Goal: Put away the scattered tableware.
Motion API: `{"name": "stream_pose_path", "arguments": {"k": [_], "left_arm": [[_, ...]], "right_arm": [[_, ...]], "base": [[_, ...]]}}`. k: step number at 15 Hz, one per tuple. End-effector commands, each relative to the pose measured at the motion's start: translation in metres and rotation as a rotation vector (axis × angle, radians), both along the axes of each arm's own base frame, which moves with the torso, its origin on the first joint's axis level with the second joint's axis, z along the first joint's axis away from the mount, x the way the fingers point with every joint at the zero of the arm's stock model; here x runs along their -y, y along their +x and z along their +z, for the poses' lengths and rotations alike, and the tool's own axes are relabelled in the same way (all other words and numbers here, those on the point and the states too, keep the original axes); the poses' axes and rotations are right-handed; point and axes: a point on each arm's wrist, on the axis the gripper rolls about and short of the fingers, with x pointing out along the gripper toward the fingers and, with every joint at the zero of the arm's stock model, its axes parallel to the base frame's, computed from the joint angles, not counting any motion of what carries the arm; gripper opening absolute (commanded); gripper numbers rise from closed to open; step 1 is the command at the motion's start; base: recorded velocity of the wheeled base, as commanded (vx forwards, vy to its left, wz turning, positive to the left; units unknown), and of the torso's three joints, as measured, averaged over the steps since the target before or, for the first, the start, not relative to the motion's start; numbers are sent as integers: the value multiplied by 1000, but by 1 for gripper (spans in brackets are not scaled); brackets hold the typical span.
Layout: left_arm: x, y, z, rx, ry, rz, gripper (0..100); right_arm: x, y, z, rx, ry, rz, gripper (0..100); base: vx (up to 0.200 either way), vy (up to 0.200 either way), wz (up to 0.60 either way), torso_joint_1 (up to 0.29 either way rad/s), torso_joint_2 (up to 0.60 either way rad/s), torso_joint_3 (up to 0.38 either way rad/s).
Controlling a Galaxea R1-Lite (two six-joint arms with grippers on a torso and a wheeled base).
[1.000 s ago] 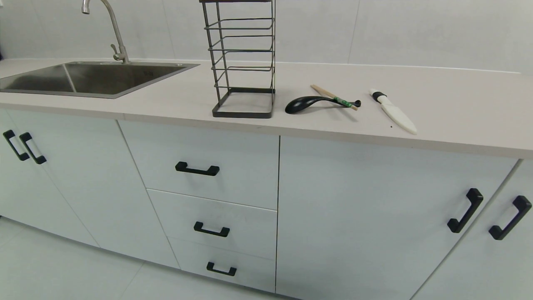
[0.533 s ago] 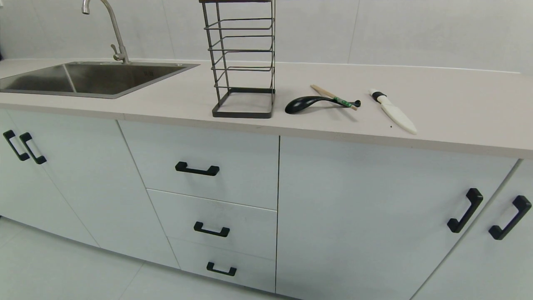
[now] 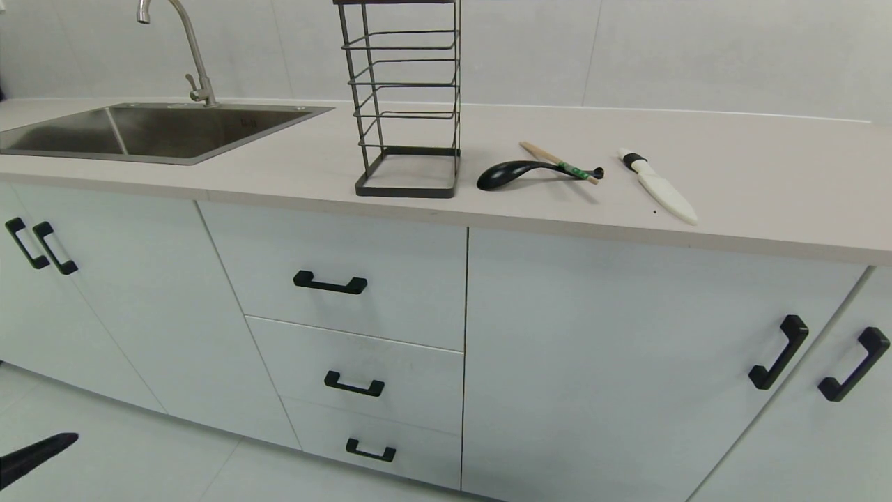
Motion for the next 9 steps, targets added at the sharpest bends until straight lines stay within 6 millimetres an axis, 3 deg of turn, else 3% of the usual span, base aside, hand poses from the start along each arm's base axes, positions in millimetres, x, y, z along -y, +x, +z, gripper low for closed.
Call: {"name": "stream_pose_path", "arguments": {"k": [1, 3, 9], "left_arm": [[5, 22, -6, -104, 136, -146, 100], [12, 35, -15, -162, 260, -277, 100], [17, 60, -40, -287, 527, -380, 100]], "right_arm": [[0, 0, 0, -3, 0, -1, 0], [0, 0, 0, -3, 0, -1, 0], [0, 0, 0, -2, 0, -1, 0]], "base": [[0, 0, 0, 0, 0, 0], [0, 0, 0, 0, 0, 0], [0, 0, 0, 0, 0, 0]]}}
